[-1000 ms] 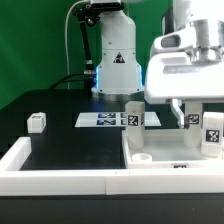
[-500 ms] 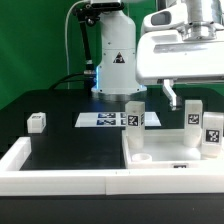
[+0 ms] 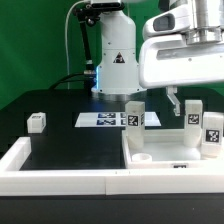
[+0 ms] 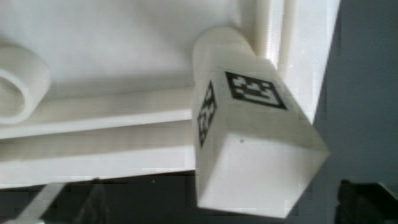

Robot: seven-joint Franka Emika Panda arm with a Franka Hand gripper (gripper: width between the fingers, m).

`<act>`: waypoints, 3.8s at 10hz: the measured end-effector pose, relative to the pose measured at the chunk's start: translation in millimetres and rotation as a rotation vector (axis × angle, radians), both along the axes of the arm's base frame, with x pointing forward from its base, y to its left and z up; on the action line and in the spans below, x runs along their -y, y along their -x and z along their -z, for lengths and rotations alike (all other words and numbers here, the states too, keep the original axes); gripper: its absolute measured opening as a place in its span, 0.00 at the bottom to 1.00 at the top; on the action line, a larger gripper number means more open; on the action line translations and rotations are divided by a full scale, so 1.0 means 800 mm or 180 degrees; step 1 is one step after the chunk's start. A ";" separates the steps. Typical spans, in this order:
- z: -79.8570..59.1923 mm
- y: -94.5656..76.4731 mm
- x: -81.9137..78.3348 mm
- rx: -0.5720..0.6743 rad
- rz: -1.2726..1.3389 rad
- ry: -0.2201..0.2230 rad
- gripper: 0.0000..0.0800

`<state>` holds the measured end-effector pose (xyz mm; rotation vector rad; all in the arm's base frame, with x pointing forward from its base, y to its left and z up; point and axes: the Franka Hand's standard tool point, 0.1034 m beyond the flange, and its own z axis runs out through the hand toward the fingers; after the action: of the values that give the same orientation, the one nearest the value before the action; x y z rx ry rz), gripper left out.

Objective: Assemble square table

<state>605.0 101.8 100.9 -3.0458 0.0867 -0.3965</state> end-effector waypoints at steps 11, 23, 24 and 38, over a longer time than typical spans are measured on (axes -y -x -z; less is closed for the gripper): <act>0.025 0.009 -0.005 -0.0957 0.0047 -0.0049 0.50; 0.027 0.009 -0.016 -0.0977 0.1809 -0.0251 0.36; 0.027 0.010 -0.019 -0.0987 0.2083 -0.0284 0.36; 0.028 0.008 -0.023 -0.0989 0.2923 -0.0410 0.81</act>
Offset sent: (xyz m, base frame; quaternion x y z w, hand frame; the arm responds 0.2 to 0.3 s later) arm 0.0034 0.0010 -0.0039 -0.0097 -0.1926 0.0007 0.9812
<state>598.8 120.4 78.3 -2.7096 1.4636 0.0636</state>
